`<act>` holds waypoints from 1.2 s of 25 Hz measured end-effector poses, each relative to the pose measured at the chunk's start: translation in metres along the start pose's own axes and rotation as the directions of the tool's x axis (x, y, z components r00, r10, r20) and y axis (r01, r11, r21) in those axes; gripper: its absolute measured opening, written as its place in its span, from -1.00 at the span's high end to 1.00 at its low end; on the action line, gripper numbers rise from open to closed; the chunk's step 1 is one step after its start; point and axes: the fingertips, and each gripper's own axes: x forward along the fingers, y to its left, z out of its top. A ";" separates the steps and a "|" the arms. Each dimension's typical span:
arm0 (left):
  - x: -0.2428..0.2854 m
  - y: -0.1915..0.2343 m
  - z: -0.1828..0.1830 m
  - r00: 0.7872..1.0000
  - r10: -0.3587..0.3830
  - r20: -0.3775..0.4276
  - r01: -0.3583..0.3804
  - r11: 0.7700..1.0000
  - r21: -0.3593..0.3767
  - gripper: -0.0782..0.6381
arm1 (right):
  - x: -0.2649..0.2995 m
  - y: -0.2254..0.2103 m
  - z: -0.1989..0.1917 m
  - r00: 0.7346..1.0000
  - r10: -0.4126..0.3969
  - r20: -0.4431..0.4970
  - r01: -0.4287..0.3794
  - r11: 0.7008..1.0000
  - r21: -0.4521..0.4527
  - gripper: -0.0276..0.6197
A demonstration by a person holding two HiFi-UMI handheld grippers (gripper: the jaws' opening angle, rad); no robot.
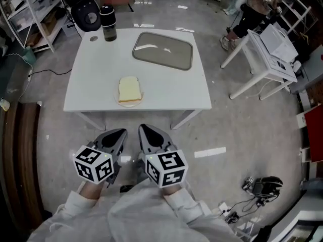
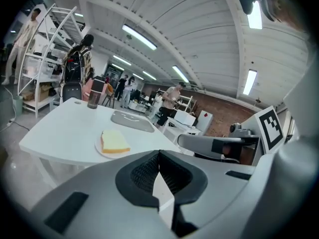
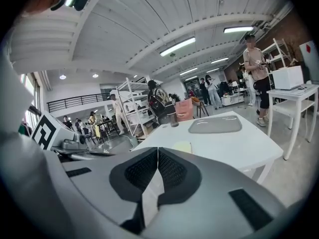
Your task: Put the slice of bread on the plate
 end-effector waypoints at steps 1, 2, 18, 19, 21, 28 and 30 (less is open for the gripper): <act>0.009 0.005 0.006 1.000 0.004 -0.002 -0.004 1.000 0.001 0.76 | 0.009 -0.008 0.006 1.000 0.001 0.000 -0.001 1.000 0.001 0.87; 0.018 0.010 0.012 1.000 0.009 -0.004 -0.009 1.000 0.001 0.76 | 0.017 -0.016 0.012 1.000 0.004 -0.001 -0.004 1.000 0.001 0.87; 0.099 0.055 0.044 0.997 0.069 -0.028 -0.071 0.994 -0.077 0.76 | 0.093 -0.076 0.028 0.991 0.085 -0.102 -0.085 0.996 0.001 0.87; 0.100 0.057 0.045 0.997 0.073 -0.032 -0.075 0.994 -0.081 0.76 | 0.095 -0.077 0.027 0.991 0.085 -0.106 -0.085 0.996 0.005 0.87; 0.102 0.061 0.045 0.996 0.079 -0.037 -0.082 0.993 -0.084 0.76 | 0.099 -0.080 0.027 0.990 0.083 -0.111 -0.083 0.997 0.012 0.87; 0.106 0.071 0.044 0.996 0.063 -0.068 -0.069 0.994 -0.087 0.76 | 0.107 -0.085 0.026 0.991 0.064 -0.120 -0.061 0.998 0.026 0.87; 0.107 0.075 0.046 0.996 0.057 -0.074 -0.063 0.994 -0.084 0.76 | 0.111 -0.084 0.028 0.992 0.061 -0.110 -0.058 0.998 0.027 0.87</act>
